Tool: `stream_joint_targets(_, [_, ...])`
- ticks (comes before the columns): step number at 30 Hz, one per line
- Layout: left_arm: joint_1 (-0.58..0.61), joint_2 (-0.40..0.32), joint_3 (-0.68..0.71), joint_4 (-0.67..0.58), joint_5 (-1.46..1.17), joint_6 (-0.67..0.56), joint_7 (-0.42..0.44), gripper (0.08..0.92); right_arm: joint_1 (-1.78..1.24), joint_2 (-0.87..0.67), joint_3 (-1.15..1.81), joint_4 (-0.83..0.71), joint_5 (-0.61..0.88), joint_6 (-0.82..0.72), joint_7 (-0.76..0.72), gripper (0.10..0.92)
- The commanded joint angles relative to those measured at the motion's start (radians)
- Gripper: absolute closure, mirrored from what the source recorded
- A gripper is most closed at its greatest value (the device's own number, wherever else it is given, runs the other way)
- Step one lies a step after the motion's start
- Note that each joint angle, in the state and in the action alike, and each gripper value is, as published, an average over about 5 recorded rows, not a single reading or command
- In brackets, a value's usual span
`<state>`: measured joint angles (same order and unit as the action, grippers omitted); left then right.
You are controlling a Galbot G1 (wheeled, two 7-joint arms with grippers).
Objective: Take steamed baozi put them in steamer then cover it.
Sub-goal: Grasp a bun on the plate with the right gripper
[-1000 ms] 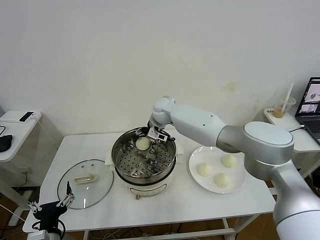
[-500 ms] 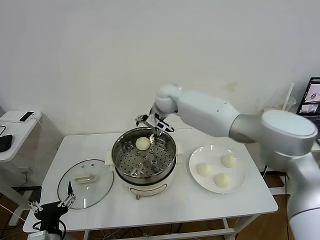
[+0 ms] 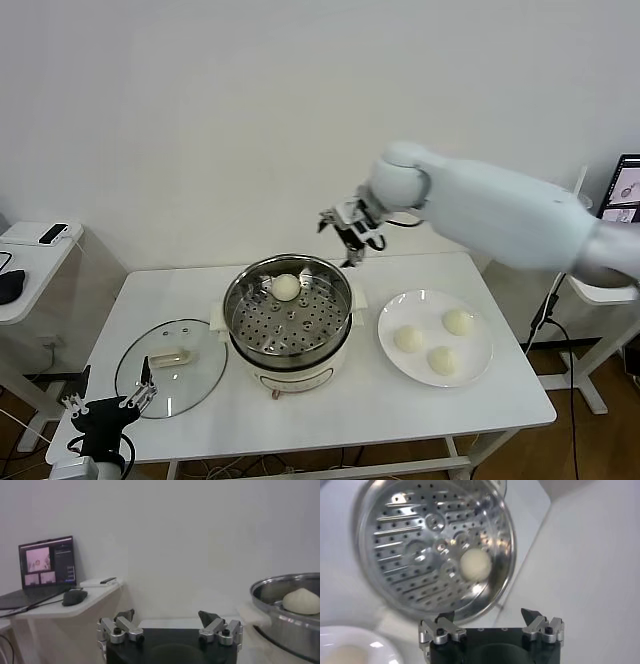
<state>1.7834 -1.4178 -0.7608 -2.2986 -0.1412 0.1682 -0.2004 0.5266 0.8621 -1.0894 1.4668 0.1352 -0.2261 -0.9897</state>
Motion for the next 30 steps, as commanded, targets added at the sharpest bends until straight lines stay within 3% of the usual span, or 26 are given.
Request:
stream_joint_targets(1, [0.004,0.004,0.003,-0.012,-0.013,0.011,0.004,0.177,-0.046,-0.258,0.027,0.159,0.0,-0.113,-0.015,0.203])
stream_joint_targets(11, [0.01,0.012,0.004,-0.018,0.002,0.011,0.009,0.177,-0.4,-0.318,0.241,0.086,-0.2,-0.057,-0.021,0.203])
stream_joint_targets(30, [0.002,0.014,0.007,0.018,0.028,0.011,0.012,0.177,-0.551,-0.002,0.303,-0.256,-0.301,-0.005,-0.095,0.203])
